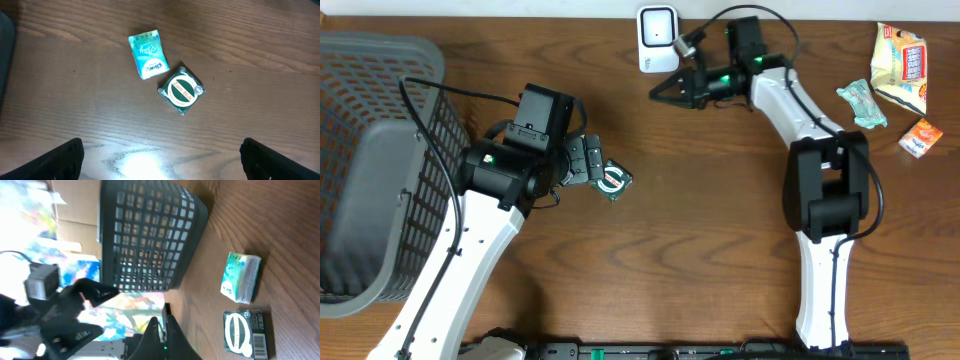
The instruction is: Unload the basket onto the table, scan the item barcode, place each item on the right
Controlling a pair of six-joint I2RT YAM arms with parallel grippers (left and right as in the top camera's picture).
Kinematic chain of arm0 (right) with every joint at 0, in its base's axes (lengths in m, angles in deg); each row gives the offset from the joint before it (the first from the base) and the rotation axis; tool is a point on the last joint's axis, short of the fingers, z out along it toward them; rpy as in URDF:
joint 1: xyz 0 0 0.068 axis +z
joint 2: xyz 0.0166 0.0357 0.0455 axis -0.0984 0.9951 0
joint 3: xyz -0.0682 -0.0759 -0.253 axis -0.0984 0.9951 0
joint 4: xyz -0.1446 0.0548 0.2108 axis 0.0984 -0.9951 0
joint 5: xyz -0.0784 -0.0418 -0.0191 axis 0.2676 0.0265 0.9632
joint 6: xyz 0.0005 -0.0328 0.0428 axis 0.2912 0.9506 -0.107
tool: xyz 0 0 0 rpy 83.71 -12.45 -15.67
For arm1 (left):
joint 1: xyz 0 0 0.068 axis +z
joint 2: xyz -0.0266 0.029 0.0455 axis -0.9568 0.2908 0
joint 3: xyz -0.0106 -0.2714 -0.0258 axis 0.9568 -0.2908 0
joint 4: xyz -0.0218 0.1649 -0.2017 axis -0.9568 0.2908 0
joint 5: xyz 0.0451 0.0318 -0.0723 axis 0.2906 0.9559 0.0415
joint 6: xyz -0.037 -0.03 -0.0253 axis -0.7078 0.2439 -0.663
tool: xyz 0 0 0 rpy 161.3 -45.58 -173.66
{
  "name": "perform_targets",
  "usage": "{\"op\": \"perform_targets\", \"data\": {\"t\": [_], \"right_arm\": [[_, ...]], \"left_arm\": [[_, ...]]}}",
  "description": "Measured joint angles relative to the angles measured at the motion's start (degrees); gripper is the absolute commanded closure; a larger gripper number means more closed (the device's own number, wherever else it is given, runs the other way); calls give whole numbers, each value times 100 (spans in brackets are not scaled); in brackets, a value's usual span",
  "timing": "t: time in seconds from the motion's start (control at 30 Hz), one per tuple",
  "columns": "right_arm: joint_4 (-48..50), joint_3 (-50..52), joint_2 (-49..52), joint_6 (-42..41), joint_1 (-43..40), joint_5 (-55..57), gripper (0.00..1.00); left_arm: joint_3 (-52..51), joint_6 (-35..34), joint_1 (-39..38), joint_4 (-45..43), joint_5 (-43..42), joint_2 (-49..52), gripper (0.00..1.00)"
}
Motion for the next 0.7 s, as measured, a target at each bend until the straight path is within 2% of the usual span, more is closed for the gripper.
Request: {"op": "perform_targets", "data": {"t": [0.07,0.17,0.27,0.37,0.7], "right_arm": [[-192,2,0,66,-63,85,81],[-455,11,0,151,4,540,76],[-533,11,0,164,227,1241,57],[-448,13,0,208,640,2048,47],[-297,13,0,162,2149,4889,46]], "left_arm": [[0,0,0,0,0,0,2],[0,0,0,0,0,0,2],[0,0,0,-2,0,0,2],[0,0,0,-2,0,0,2],[0,0,0,-2,0,0,2]]}}
